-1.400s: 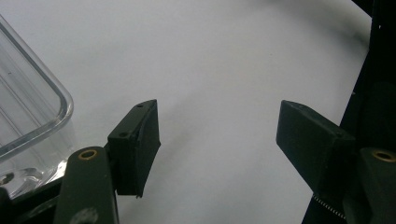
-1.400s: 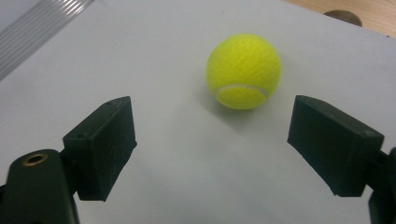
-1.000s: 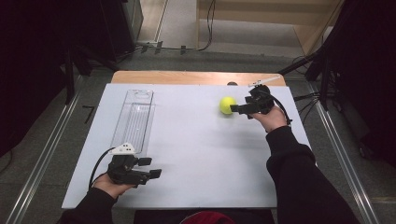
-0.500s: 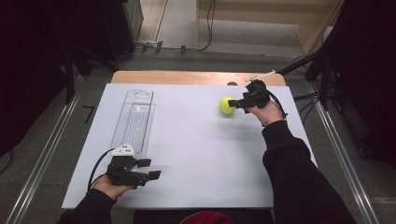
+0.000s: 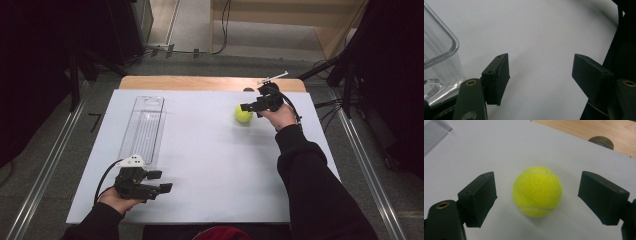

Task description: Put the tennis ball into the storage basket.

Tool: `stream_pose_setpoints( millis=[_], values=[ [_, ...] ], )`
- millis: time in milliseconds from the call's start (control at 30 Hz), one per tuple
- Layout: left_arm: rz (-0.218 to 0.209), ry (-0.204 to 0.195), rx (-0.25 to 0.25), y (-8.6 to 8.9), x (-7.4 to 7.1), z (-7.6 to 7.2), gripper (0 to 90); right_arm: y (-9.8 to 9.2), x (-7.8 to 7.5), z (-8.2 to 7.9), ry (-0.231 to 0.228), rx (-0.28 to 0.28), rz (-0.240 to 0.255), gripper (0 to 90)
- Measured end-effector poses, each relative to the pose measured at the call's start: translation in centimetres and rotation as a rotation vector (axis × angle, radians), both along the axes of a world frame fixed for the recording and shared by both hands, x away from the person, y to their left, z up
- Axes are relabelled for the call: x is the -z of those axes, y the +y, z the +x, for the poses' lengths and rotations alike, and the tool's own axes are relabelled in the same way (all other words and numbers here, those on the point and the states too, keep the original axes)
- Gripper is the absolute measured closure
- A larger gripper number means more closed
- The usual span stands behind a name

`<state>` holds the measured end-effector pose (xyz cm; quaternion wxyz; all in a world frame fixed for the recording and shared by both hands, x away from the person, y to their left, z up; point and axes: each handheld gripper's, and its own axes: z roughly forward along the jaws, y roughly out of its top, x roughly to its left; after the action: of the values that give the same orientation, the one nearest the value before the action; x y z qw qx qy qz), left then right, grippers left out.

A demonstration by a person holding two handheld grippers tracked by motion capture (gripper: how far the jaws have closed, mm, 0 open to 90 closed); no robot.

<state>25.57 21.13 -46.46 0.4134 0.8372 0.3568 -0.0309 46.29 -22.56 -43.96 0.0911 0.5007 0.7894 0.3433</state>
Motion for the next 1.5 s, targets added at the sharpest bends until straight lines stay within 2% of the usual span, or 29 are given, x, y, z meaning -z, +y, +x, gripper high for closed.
stream_pose_setpoints(
  millis=[133,500,567,933,1100,1233,1500],
  values=[
    [0.002,0.001,0.003,0.0,0.0,0.0,30.9,0.4,0.0,0.6,0.005,0.006,0.019,13.1],
    [0.0,-0.001,0.008,-0.1,0.0,0.1,30.9,1.0,0.2,1.7,0.023,0.018,0.011,13.0],
    [0.0,0.0,0.009,-0.1,0.0,0.1,30.9,1.0,0.3,1.8,0.028,0.018,0.029,13.1],
    [-0.001,-0.001,0.011,-0.1,-0.1,0.1,30.9,1.4,1.0,2.1,0.034,0.037,0.02,13.1],
    [-0.001,-0.002,0.01,-0.2,-0.1,0.0,30.9,1.4,1.4,2.2,0.052,0.044,0.01,13.1],
    [-0.002,-0.003,0.011,-0.2,-0.1,0.0,30.9,1.5,1.8,2.3,0.064,0.051,0.024,13.1],
    [-0.004,-0.003,0.011,-0.1,-0.1,0.0,30.9,1.8,2.3,2.3,0.069,0.06,0.013,13.1]
  ],
)
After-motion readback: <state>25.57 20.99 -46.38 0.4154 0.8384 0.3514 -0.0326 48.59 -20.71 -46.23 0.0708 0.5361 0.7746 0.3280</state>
